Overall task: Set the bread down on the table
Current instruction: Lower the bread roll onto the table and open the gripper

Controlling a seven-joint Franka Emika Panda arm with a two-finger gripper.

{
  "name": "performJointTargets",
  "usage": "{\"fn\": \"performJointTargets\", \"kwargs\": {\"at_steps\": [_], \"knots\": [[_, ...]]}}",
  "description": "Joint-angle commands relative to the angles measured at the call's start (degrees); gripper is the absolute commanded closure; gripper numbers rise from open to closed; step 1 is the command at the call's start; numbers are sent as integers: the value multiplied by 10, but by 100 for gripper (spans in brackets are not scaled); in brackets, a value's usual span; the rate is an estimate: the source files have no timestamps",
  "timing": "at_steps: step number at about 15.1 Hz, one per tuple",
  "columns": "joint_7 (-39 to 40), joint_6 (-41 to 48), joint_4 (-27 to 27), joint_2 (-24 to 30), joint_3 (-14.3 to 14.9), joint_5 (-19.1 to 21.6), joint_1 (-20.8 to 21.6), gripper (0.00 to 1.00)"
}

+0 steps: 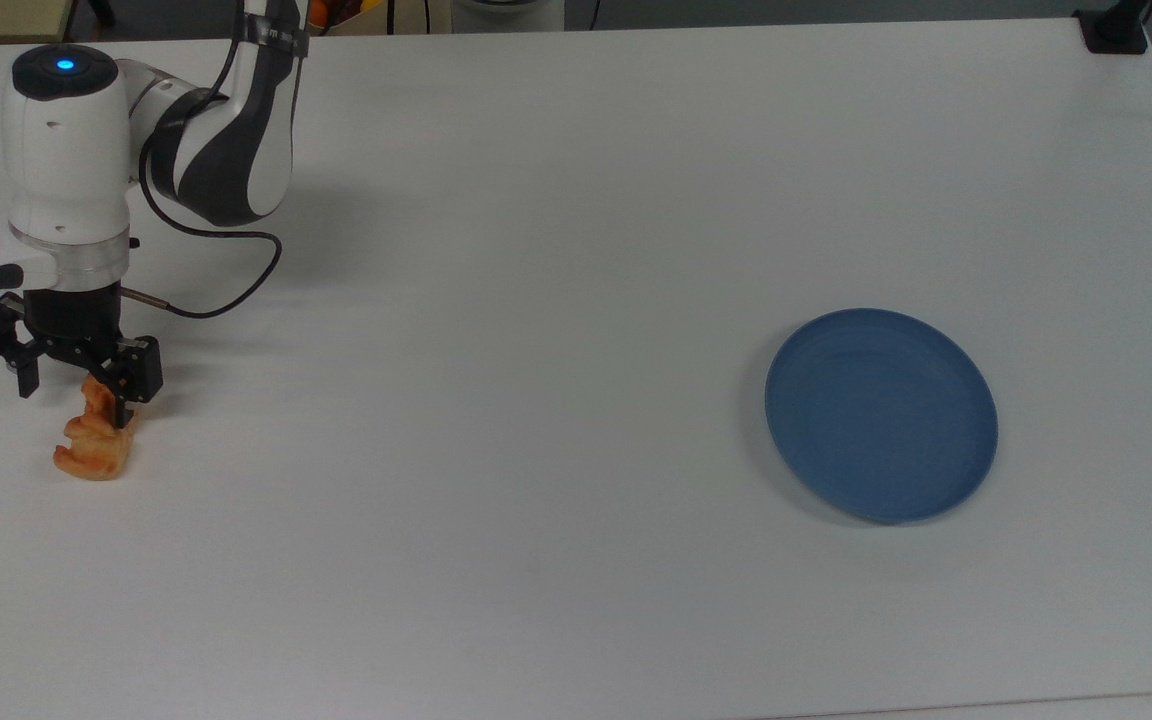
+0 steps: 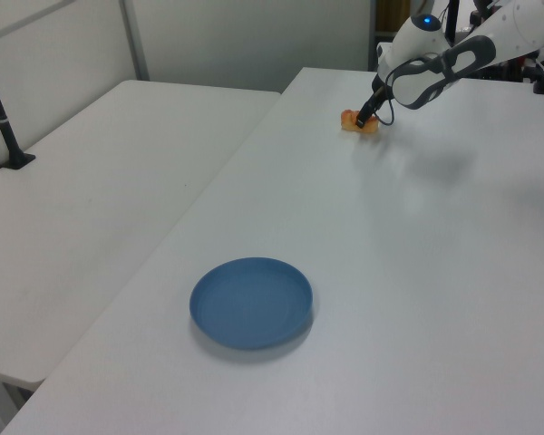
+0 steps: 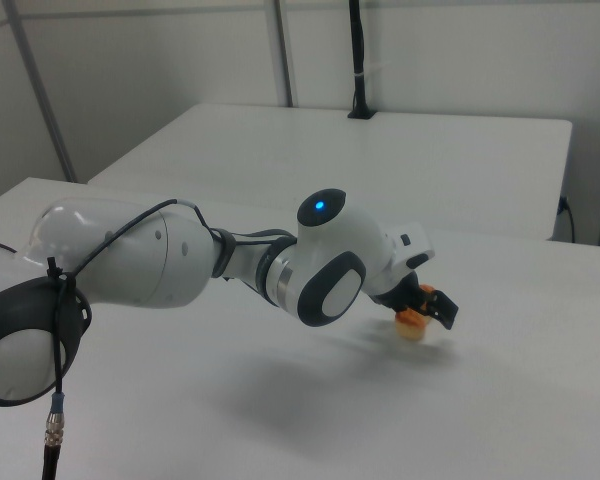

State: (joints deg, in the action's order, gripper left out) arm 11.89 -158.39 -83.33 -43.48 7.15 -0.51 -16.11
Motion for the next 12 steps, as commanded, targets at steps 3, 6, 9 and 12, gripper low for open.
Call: {"fn": "performJointTargets", "kwargs": {"at_steps": [3, 6, 9, 12], "knots": [[30, -3, -4, 16, 25, 16, 10, 0], [24, 3, -11, 52, 23, 57, 12, 0], [-22, 64, -26, 88, 23, 78, 44, 0], [-91, 164, -30, 145, 18, 70, 62, 0]]}}
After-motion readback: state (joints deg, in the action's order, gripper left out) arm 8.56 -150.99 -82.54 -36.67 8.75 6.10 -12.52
